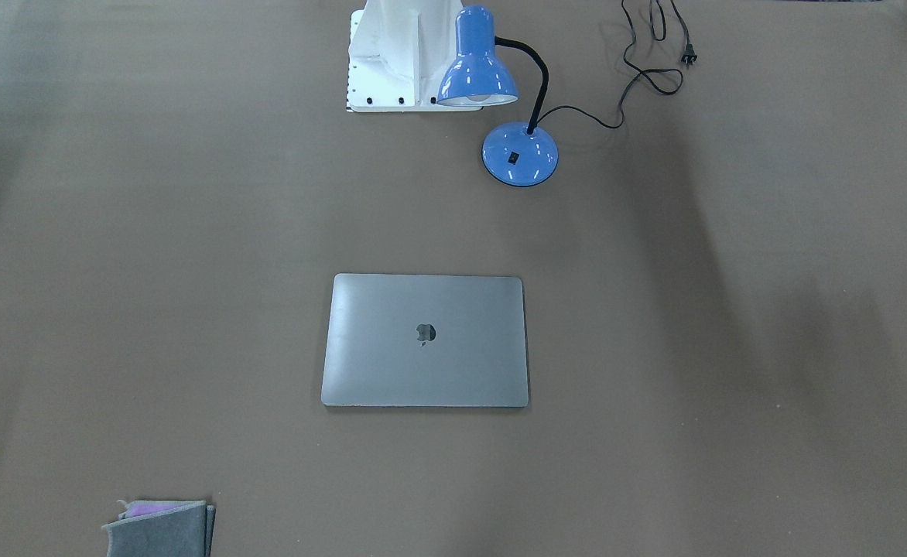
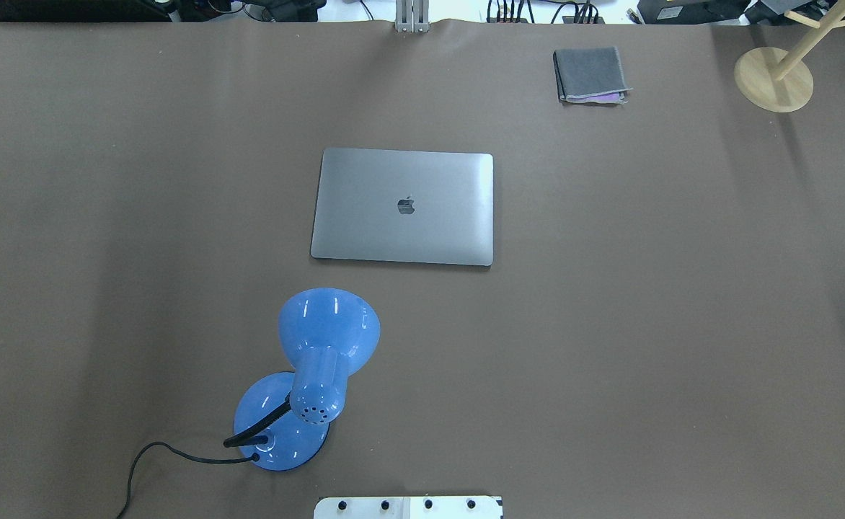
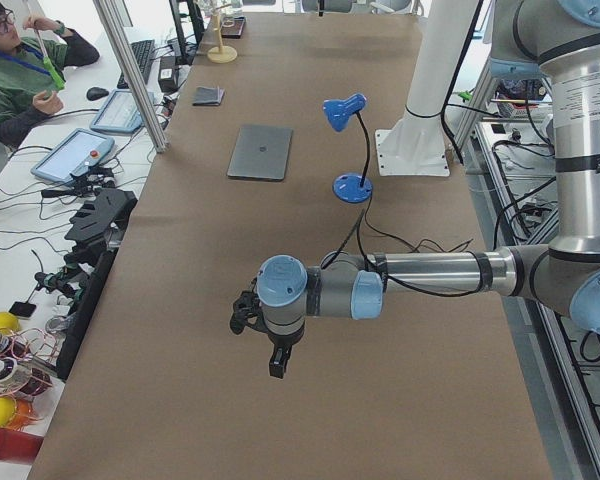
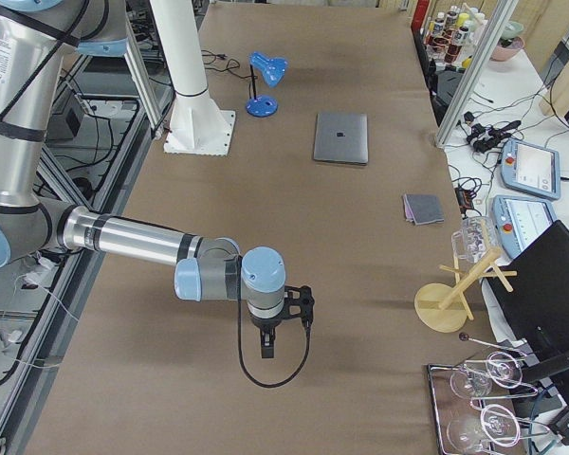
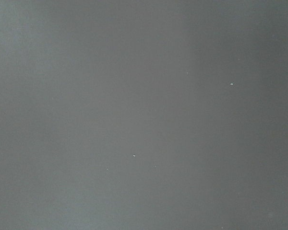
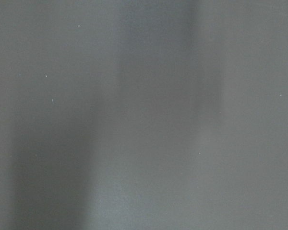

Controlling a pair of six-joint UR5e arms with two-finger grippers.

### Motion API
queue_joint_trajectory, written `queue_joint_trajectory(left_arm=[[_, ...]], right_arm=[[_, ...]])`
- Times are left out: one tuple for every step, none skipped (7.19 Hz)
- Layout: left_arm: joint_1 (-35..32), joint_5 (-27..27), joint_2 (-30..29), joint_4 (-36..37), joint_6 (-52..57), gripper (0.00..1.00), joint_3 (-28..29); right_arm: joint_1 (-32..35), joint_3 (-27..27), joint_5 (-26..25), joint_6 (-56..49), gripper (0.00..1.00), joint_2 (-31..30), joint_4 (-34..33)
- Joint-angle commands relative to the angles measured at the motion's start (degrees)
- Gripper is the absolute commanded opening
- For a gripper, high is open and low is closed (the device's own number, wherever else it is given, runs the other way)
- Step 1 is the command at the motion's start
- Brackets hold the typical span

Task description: Close laptop

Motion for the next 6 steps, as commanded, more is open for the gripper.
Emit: queue_joint_trajectory(left_arm=[[0.00, 0.04, 0.31, -0.11, 0.13, 0.99, -0.71], [-0.09, 0.04, 0.40, -0.11, 0.13, 0.99, -0.71], [-0.09, 0.04, 0.40, -0.11, 0.13, 0.99, -0.71], [-0.09, 0.04, 0.40, -0.11, 0.04, 0.99, -0.71], [-0.09, 0.04, 0.40, -0.11, 0.13, 0.99, -0.62], [-0.09, 0.04, 0.40, -0.19, 0.13, 0.99, -0.62]], right_arm=[[0.00, -0.06, 0.49, -0.19, 1.00, -0.13, 0.06], [0.00, 0.02, 0.67, -0.19, 1.00, -0.22, 0.06], [0.00, 0.11, 0.85, -0.19, 1.00, -0.31, 0.06], [0.00, 0.46, 0.85, -0.27, 1.00, -0.22, 0.06], [-0.08, 0.38, 0.93, -0.19, 1.00, 0.04, -0.03], [-0.08, 0.46, 0.94, -0.19, 1.00, 0.04, -0.03]])
